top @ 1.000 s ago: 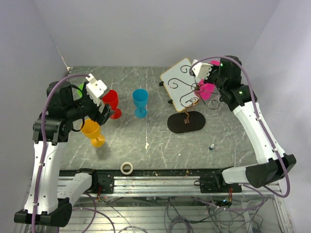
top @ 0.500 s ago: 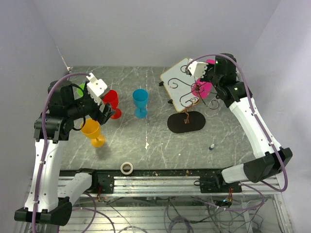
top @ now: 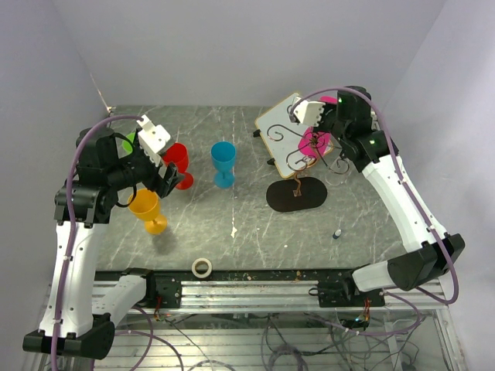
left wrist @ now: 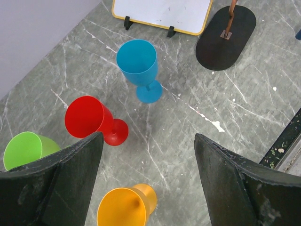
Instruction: Place the wine glass upside down on the wine glass rack
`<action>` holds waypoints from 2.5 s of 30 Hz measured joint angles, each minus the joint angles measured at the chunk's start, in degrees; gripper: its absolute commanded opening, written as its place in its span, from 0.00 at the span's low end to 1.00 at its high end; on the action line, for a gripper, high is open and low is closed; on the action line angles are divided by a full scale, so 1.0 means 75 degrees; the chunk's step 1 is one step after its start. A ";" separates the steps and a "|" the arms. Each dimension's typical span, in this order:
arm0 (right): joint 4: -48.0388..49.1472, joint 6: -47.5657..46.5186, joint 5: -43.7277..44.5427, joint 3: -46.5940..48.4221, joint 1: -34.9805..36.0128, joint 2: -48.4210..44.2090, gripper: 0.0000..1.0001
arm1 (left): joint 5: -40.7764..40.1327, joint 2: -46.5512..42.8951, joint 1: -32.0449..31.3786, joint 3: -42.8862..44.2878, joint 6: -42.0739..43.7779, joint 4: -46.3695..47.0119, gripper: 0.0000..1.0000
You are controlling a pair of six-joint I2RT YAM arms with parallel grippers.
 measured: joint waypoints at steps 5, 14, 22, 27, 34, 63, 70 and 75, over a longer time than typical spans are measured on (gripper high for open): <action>-0.0157 0.0003 -0.0058 0.0000 0.0012 0.0000 0.00 | 0.0000 0.0000 0.0000 -0.0029 -0.0009 0.0017 0.88; -0.0332 0.0012 -0.0073 -0.0064 0.0012 -0.0038 0.04 | 0.0000 -0.0009 0.0000 -0.0032 -0.0012 0.0020 0.88; -0.0341 0.0052 -0.0044 -0.0201 0.0012 -0.0152 0.07 | 0.0000 -0.0017 0.0000 -0.0032 -0.0009 0.0020 0.88; -0.0472 0.0111 -0.0125 -0.0204 0.0012 -0.0233 0.11 | 0.0000 -0.0017 0.0000 -0.0032 -0.0006 0.0020 0.89; -0.0676 0.0236 -0.0385 -0.0204 0.0012 -0.0289 0.13 | 0.0000 -0.0055 0.0000 -0.0035 -0.0003 0.0020 0.89; -0.1043 0.0898 -0.1408 0.0017 -0.0105 -0.0469 0.52 | -0.0029 -0.0146 0.0003 -0.0204 0.0061 0.0017 0.90; -0.1084 0.1052 -0.1443 0.0172 -0.0178 -0.0530 0.56 | -0.0128 -0.0172 0.0003 -0.0306 0.0055 0.0038 0.90; -0.1084 0.1323 -0.1556 0.0463 -0.0245 -0.0533 0.57 | -0.0219 -0.0184 0.0015 -0.0335 0.0052 0.0050 0.89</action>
